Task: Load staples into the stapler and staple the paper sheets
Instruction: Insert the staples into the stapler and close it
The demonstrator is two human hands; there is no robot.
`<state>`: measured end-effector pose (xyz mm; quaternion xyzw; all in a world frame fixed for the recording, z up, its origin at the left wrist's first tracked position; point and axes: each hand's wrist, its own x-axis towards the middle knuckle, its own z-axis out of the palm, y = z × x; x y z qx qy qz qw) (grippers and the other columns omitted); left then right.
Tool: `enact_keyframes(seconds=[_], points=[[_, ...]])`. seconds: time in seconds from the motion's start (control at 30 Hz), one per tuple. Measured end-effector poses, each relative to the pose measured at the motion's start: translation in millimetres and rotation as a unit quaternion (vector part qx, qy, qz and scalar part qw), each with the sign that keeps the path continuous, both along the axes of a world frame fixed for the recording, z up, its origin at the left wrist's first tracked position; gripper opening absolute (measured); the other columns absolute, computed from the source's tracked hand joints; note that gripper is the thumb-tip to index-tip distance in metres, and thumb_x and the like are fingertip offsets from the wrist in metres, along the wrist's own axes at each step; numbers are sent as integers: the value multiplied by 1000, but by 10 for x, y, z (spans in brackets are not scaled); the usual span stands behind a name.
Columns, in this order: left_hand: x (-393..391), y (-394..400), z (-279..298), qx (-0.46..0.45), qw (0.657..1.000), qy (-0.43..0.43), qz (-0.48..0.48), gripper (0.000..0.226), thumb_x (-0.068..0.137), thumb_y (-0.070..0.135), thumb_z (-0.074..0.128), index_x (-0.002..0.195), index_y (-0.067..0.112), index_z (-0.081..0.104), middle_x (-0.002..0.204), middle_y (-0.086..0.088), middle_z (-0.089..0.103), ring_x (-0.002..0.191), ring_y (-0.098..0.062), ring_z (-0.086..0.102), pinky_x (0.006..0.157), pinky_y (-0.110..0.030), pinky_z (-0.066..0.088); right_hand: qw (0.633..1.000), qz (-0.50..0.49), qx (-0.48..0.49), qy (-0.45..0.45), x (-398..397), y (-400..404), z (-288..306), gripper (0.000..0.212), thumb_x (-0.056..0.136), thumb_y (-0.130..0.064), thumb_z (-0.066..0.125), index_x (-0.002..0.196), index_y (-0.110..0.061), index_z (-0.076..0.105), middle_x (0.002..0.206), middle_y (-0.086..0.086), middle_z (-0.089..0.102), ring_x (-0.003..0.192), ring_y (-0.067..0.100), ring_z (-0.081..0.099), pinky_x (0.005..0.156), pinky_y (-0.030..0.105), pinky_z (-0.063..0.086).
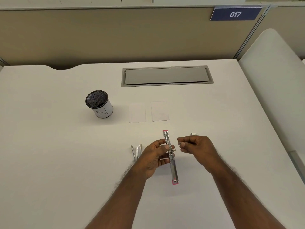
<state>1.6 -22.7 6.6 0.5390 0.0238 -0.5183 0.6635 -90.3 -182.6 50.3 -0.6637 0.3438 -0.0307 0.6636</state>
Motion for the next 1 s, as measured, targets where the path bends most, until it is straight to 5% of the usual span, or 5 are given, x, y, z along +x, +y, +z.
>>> enact_keyframes(seconds=[0.13, 0.37, 0.63, 1.0], points=[[-2, 6, 21, -20, 1000, 1, -8, 32, 90, 19, 66, 122, 16, 61, 108, -5, 74, 86, -20, 70, 75, -33, 57, 999, 18, -47, 15, 38, 14, 105, 13, 81, -1, 74, 91, -9, 75, 79, 9, 76, 72, 18, 72, 68, 24, 60], [-37, -7, 55, -40, 999, 4, -17, 41, 86, 23, 70, 124, 15, 59, 105, -5, 74, 87, -23, 69, 79, -35, 56, 943, 130, -304, 28, 116, 58, 259, 21, 77, -15, 79, 73, -33, 68, 76, -16, 68, 76, -10, 61, 65, 1, 42], [-52, -12, 81, -55, 998, 19, -13, 53, 77, 26, 72, 125, 13, 56, 97, -3, 74, 84, -23, 69, 73, -31, 57, 896, 252, -363, 43, 182, 99, 413, 10, 82, -10, 72, 84, -19, 75, 84, -10, 62, 80, 10, 62, 76, 29, 53], [-72, -26, 74, -74, 996, 43, -7, 49, 79, 22, 70, 125, 10, 57, 94, -6, 71, 80, -24, 64, 62, -25, 58, 835, 356, -408, 100, 227, 125, 608, 17, 92, -15, 61, 102, -18, 75, 104, -1, 63, 95, 15, 60, 82, 26, 47]])
